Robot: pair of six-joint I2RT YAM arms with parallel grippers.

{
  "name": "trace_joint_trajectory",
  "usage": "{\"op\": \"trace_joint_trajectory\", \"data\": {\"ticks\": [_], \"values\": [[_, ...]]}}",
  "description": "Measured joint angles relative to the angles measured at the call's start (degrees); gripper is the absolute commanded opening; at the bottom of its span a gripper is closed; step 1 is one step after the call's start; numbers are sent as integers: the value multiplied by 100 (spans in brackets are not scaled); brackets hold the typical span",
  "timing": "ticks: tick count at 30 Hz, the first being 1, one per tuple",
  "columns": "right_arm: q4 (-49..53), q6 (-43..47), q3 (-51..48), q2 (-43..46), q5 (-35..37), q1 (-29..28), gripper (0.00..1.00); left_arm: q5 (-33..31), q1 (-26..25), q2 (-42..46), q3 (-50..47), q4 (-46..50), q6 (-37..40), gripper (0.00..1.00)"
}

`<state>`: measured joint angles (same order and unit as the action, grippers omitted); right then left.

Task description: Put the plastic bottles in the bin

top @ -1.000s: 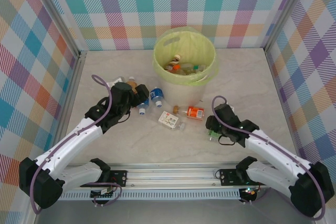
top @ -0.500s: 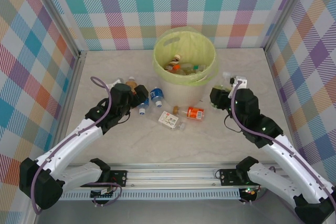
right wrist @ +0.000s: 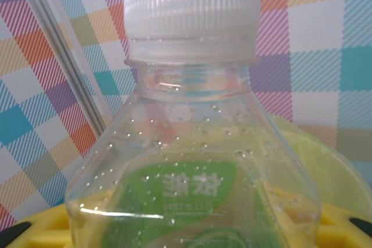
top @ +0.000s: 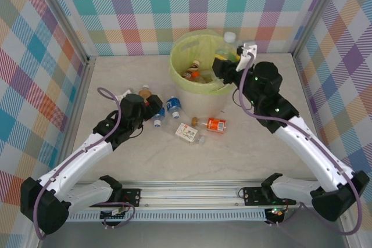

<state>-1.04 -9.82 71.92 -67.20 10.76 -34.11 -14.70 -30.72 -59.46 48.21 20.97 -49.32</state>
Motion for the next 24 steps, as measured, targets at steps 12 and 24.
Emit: {"op": "trace_joint_trajectory", "data": {"ticks": [12,24], "values": [[243,459,1685,-2286,-238,264,77,-111,424,-111,-24,437,-184,100],[931,439,1458,-1792,-273,297,95,590,1502,-813,-101,278,892,100]]}}
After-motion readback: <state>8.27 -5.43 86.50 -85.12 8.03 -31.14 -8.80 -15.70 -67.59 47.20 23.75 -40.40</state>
